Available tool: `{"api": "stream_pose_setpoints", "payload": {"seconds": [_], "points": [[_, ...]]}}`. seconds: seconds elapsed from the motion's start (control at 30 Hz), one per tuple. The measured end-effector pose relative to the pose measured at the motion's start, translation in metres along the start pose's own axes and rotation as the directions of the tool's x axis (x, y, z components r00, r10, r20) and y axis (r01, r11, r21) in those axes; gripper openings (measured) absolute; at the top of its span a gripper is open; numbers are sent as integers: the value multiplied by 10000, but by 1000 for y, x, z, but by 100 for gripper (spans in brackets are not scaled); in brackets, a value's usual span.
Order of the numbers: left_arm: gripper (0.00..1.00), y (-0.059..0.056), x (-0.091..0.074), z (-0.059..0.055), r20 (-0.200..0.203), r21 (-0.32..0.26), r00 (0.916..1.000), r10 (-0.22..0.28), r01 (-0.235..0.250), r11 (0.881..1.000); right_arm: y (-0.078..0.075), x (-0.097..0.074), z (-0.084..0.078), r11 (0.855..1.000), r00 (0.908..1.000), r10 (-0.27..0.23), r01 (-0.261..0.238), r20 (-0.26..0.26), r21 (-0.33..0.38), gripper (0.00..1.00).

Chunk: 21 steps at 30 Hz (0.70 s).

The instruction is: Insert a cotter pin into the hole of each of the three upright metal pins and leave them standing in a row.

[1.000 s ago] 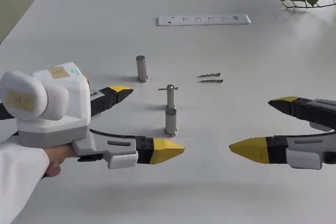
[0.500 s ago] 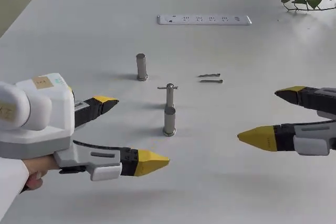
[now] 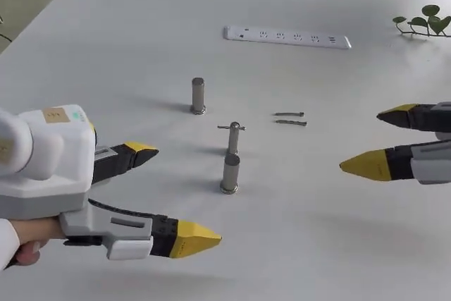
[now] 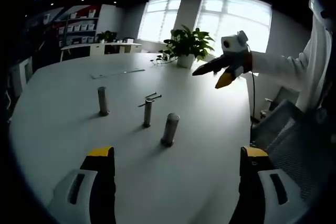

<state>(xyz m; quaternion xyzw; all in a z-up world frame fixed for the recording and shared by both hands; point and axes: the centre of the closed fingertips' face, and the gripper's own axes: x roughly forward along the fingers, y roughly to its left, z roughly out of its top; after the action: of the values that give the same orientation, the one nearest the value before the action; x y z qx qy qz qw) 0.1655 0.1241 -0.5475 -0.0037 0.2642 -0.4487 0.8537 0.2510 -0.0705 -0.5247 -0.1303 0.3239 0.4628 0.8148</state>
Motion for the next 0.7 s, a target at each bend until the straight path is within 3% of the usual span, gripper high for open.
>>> {"api": "stream_pose_setpoints", "payload": {"seconds": [0.13, 0.3, 0.4, 0.53, 0.67, 0.7], "points": [[99, 2, -6, 0, 26, 18, 9999, 109, -109, 9999, -9, 14, 0, 9925, 9943, 218, -341, -1044, -1170, 71], [99, 7, -10, -2, -25, -5, 9996, 264, -264, 9997, -22, 36, 5, 9700, 9827, 491, -896, -1787, -2261, 60], [99, 9, -13, -3, -13, 21, 9993, 374, -374, 9993, -22, 49, 6, 9661, 9770, 579, -1066, -2052, -2351, 51], [99, 8, -15, -4, -25, -66, 9993, 368, -368, 9993, -31, 67, 4, 9523, 9637, 617, -1349, -2599, -2739, 48], [99, 7, -16, -8, -180, -14, 9991, 377, -377, 9993, -35, 79, -1, 9391, 9478, 597, -1598, -3133, -3042, 45], [99, 7, -16, -9, -181, -14, 9991, 383, -383, 9993, -38, 84, -2, 9331, 9399, 529, -1668, -3374, -3185, 44]]}}
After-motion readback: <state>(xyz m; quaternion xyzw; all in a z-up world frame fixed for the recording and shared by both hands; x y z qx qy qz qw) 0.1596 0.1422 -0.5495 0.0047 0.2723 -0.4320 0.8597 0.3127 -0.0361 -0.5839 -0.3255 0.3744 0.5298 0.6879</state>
